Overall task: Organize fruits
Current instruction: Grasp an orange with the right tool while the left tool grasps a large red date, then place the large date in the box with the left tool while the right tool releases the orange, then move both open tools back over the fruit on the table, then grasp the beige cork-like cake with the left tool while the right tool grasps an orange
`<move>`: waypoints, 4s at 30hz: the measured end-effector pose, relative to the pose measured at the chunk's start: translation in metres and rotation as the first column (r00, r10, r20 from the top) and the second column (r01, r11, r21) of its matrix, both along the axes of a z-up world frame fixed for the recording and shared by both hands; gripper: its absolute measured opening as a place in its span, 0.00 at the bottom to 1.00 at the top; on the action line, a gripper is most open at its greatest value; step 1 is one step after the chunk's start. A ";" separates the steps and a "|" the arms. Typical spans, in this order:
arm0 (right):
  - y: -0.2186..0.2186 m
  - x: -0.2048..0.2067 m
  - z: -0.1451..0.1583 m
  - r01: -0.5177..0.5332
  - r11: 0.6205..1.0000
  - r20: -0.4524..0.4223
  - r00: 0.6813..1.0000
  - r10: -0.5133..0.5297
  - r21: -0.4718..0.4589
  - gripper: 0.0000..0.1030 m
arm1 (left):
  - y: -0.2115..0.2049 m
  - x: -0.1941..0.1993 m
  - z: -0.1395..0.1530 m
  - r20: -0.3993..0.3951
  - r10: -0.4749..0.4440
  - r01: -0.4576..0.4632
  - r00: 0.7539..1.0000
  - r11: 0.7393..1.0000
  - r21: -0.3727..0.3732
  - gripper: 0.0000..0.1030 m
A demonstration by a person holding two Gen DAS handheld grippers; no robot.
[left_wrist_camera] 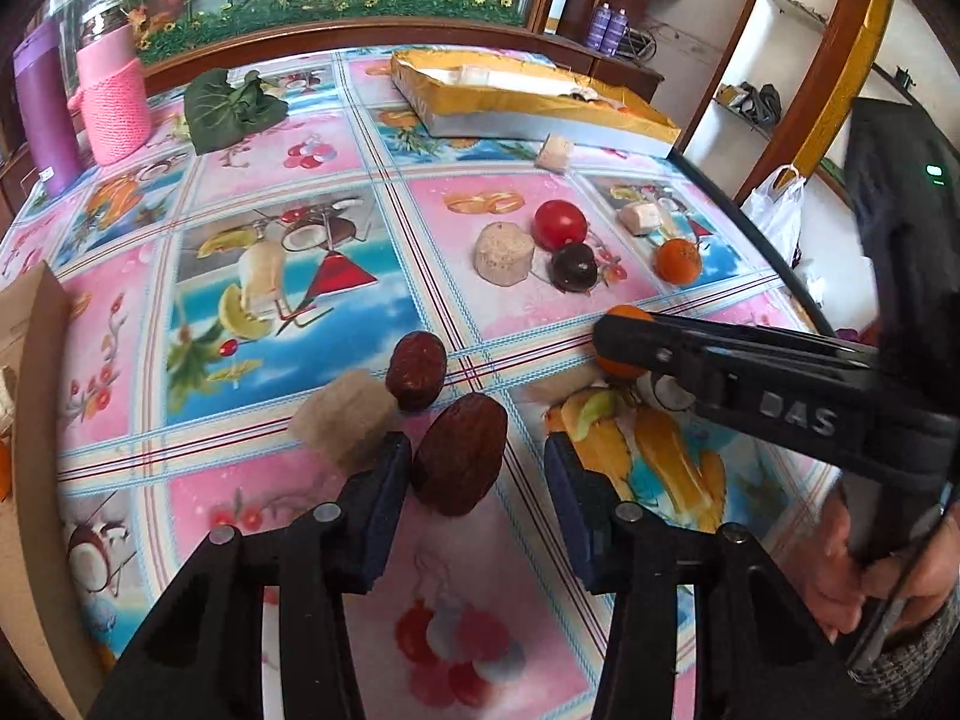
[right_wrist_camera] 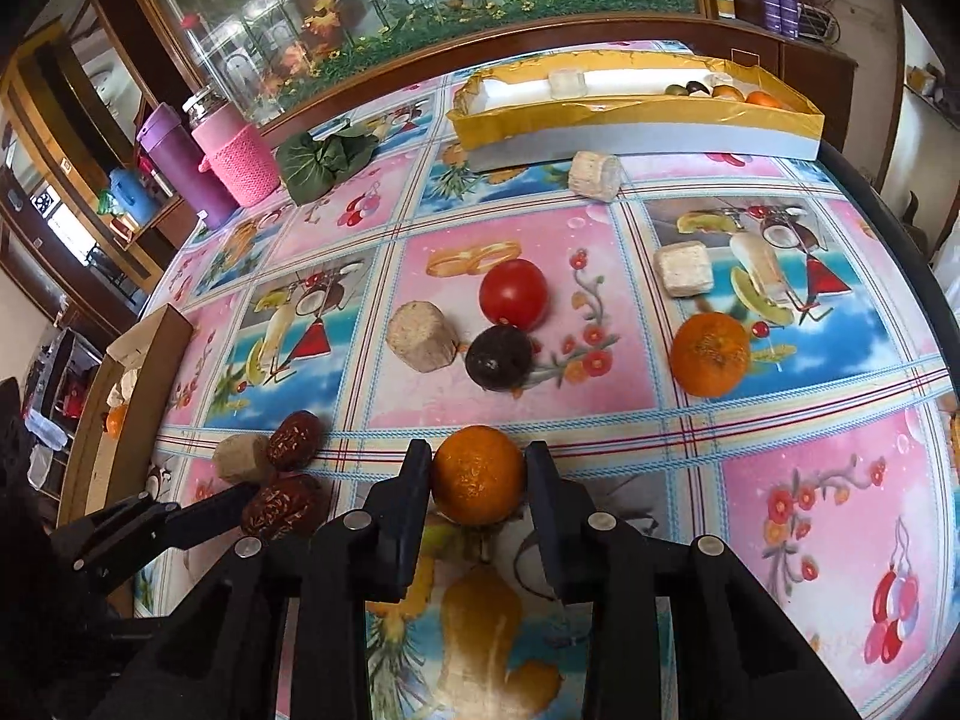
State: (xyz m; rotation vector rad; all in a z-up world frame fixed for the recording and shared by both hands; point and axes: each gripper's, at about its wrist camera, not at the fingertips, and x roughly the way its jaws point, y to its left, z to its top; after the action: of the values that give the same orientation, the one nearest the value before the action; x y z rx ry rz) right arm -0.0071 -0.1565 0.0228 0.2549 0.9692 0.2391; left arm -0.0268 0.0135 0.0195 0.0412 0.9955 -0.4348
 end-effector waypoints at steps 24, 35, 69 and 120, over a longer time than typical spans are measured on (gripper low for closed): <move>0.114 -0.032 0.050 -0.247 0.969 0.109 0.963 0.245 0.003 0.34 | 0.228 -0.043 0.055 0.049 0.536 -0.530 0.843 0.843 -0.094 0.26; 0.285 -0.028 0.048 -0.521 0.848 0.116 0.840 0.530 -0.099 0.34 | 0.310 -0.031 0.026 -0.034 0.676 -0.676 0.737 0.737 -0.007 0.26; 0.229 -0.057 0.054 -0.416 0.909 0.183 0.894 0.409 0.003 0.58 | 0.290 -0.071 0.075 0.009 0.690 -0.667 0.724 0.702 -0.250 0.59; -0.074 0.020 0.004 0.200 0.978 0.065 0.978 -0.196 -0.055 0.65 | 0.046 0.011 0.001 0.003 0.169 -0.169 0.986 0.983 0.072 0.65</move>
State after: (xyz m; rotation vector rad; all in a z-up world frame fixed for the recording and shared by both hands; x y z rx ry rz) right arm 0.0126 -0.2308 0.0267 0.2849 0.8842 0.0343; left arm -0.0158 0.0595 0.0205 0.0201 1.0089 -0.2437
